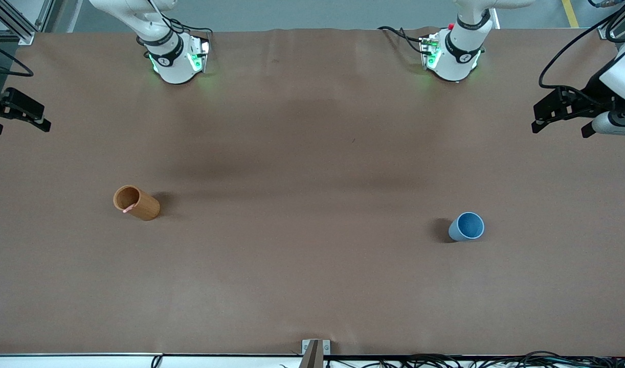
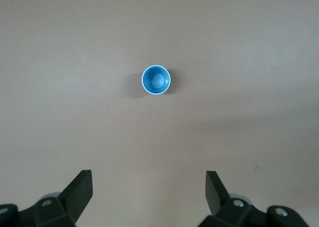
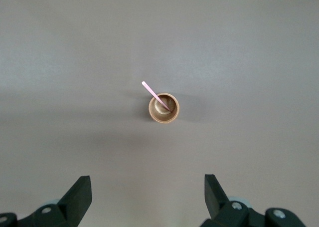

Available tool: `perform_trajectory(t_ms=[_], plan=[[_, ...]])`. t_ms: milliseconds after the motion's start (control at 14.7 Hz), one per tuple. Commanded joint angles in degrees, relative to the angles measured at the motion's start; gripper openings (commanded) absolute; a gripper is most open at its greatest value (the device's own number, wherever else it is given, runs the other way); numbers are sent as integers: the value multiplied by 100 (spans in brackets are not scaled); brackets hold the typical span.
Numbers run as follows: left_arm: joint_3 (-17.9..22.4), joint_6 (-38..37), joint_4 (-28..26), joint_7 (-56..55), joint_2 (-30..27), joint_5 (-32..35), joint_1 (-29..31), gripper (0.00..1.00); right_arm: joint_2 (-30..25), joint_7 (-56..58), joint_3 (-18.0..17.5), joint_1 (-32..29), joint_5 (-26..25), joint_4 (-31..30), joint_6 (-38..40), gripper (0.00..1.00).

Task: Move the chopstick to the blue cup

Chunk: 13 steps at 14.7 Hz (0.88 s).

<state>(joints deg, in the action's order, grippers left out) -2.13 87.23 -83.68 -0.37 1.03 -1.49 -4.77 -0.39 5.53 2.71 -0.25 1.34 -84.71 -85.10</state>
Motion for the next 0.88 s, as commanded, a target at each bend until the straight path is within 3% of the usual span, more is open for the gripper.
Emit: perform_trajectory(t_ms=[0,136,475,679,815], plan=[[1,-74,63,-7,116,52,37,100,-31,63,-25,-10,7,-11,-42,100],[36,39,-77,37,396,17,81,100,-5,2,-25,-1,7,-11,-68,100],[230,1425,-911,310,1099,8,91,100,451,-570,-25,183,-116,-54,-173,95],[248,2541,-1456,301,1530,8,108,100,899,-692,-33,280,-607,-72,-559,89],[248,3140,-1537,240,1977,8,99,100,1207,-1157,-25,402,-766,-72,-745,84]])
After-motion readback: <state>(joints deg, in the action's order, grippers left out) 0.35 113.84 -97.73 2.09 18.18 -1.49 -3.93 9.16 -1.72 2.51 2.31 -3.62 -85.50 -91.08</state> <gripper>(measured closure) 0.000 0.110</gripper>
